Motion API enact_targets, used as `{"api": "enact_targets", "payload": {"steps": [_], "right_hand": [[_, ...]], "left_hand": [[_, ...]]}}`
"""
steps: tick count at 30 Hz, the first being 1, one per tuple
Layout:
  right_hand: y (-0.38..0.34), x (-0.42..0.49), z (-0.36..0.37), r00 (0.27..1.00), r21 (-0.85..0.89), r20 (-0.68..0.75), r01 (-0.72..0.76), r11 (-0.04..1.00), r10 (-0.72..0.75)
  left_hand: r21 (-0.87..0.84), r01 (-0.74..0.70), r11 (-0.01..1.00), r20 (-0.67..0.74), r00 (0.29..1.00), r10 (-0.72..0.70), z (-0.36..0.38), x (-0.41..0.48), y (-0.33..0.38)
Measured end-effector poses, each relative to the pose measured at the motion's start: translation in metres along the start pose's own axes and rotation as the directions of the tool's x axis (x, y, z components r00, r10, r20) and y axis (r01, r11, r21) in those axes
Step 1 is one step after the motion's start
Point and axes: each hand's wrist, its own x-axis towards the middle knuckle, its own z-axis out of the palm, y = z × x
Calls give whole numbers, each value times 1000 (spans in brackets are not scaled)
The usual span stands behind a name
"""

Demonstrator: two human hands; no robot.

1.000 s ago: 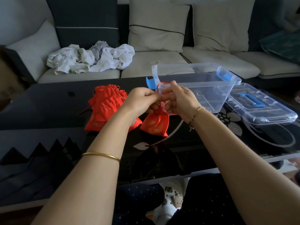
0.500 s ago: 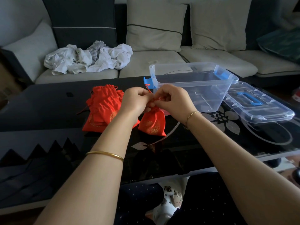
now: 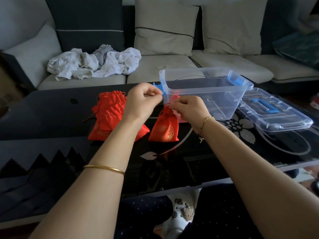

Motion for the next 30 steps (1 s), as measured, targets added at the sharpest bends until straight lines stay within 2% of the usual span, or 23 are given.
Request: {"api": "enact_targets", "payload": {"steps": [3,6,10,14,20,23,26,30], "right_hand": [[1,2,-1,995,134,39,-102,986,97],[1,3,-2,977,284,95,-211,935,192],[1,3,-4,938,454,215,-342,823,271],[1,2,-9,918,495,309,-378,783,248],[2,0,-10,930,461,328,-310,832,164],[5,1,-18,977,262,186,-153,953,106],[13,7,-25,997,110,49,-59,992,54],[26,6,-16,995,45,29,-100,994,99]], "left_hand": [[230,-199,953,117,978,175,6,-4,0],[366,-258,894,110,966,234,8,-3,-5],[399,-287,871,114,958,264,9,-3,-6],[381,-281,881,143,959,244,11,-2,-7],[428,-320,845,155,947,281,13,-1,-7],[452,-304,838,135,952,273,10,0,-8],[435,-254,864,171,965,197,8,2,-8],[353,-113,929,217,975,36,15,1,-11]]}}
